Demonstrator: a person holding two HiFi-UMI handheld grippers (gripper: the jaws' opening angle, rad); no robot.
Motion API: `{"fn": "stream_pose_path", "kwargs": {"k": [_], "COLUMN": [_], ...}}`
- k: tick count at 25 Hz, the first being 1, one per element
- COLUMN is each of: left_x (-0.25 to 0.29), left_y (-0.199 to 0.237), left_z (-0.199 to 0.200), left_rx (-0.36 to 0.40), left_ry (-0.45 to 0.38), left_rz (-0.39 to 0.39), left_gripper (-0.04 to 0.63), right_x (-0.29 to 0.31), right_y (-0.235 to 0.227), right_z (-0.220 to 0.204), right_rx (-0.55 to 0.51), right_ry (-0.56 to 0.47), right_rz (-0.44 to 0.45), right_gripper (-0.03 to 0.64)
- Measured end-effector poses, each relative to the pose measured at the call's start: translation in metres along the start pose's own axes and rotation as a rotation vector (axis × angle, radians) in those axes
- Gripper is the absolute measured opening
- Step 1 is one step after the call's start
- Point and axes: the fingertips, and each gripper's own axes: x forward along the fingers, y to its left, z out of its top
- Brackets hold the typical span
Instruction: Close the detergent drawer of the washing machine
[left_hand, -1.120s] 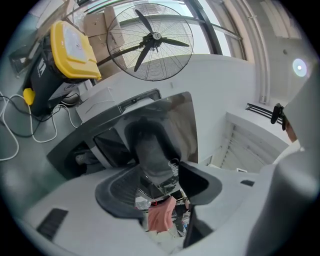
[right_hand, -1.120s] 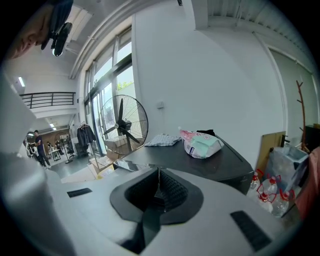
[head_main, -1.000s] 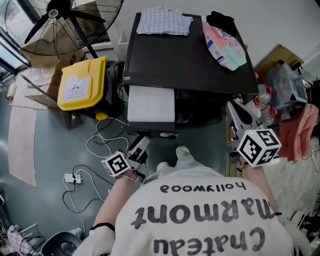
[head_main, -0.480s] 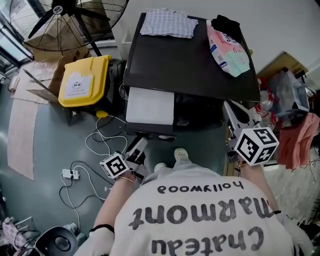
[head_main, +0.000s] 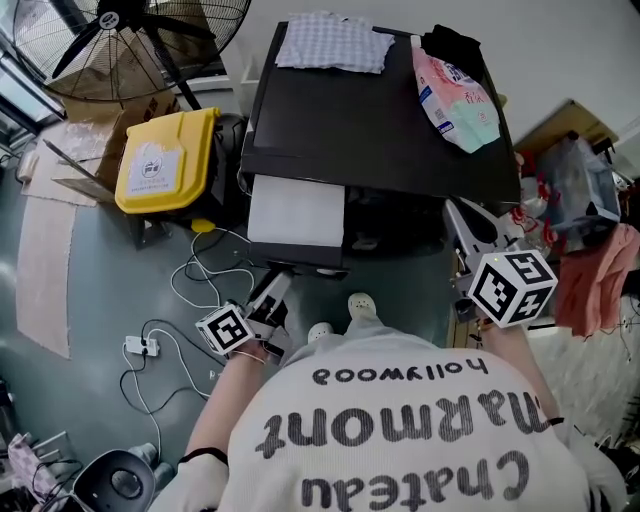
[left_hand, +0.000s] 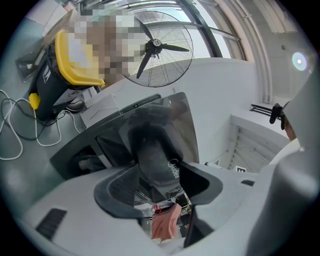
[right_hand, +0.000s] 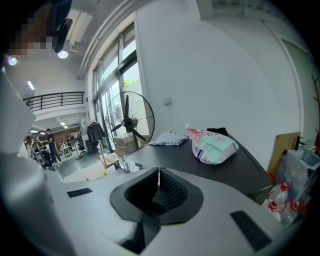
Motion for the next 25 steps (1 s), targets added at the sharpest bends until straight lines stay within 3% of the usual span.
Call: {"fn": "stream_pose_path", "kwargs": {"k": [21,25], "left_x": [0.017,0.019], "left_y": [0.006,0.011], "left_z": [0.013,0.016], "left_rx": [0.004,-0.005], "left_ry": [0.017,0.017], "left_rz": [0.009,0.048], "left_gripper": [0.258,0.258], "right_x": [0.018,0.02], "right_y": [-0.008,-0.009], "right_z": [0.008,0.012], "right_rx": [-0.002,-0.002], "right_ry": [0.006,0.001], "right_rz": [0.0,0.0], "right_gripper": [0.034,0.034]}}
